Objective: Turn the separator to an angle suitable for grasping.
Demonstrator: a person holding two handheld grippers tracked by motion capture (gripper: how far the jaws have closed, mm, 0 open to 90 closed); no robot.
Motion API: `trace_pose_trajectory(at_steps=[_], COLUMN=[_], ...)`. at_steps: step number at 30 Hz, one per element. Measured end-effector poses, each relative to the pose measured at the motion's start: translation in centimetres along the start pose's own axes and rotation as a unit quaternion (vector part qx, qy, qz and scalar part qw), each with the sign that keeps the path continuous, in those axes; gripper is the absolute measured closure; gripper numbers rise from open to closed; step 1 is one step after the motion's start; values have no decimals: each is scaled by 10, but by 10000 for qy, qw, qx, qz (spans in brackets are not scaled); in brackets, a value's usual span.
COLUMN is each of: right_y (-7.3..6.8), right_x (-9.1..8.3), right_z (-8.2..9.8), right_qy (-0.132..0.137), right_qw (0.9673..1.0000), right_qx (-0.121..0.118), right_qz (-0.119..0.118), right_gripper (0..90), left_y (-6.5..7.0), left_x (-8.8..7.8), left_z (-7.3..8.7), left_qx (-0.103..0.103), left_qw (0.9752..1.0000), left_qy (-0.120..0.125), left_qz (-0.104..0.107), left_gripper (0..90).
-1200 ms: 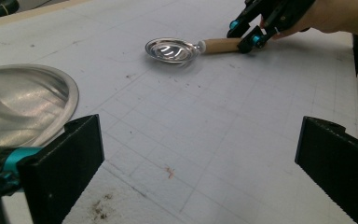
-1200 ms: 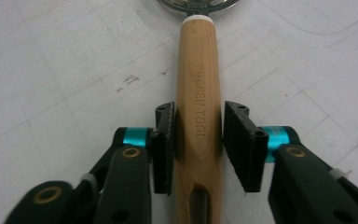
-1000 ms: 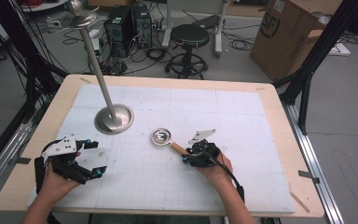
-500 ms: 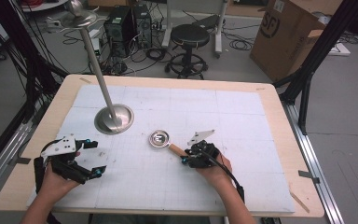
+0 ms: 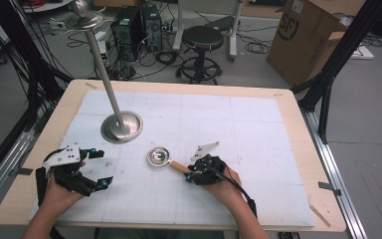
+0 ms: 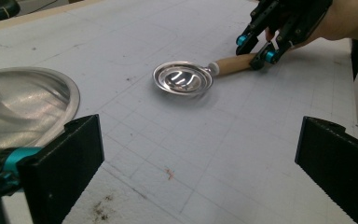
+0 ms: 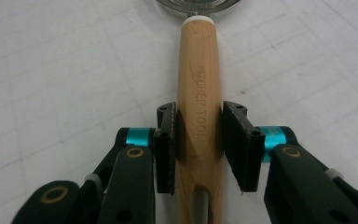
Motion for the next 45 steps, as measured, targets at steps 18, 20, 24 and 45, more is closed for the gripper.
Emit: trace_pose_trajectory(at_steps=[18, 20, 24, 45], right_y=[-44, -48, -52, -51], right_x=[18, 20, 22, 22], right_z=[-21, -22, -24, -23], right_qy=[-38, -49, -52, 6], right_qw=[9960, 9954, 9945, 9948], right_qx=[-723, -761, -859, -764], right_qz=[-534, -574, -590, -668], right_gripper=[664, 664, 664, 661], left_y=[0, 0, 0, 1], left_x=[0, 0, 0, 1], left_z=[-1, -1, 0, 0], left_qx=[10, 20, 24, 14], left_qw=[10000, 10000, 10000, 10000], left_qy=[4, -8, -11, -29], left_qz=[6, 6, 5, 13], left_gripper=[17, 17, 17, 17])
Point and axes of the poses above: each handheld gripper's, and its own axes: x roughly forward along the jaws, z roughly out of its underside, y roughly to its right, the point moved 6 cm from there along x, roughly forward along the jaws, and after that the axes turned 4 degrees about -y, right-handed, at the moved point
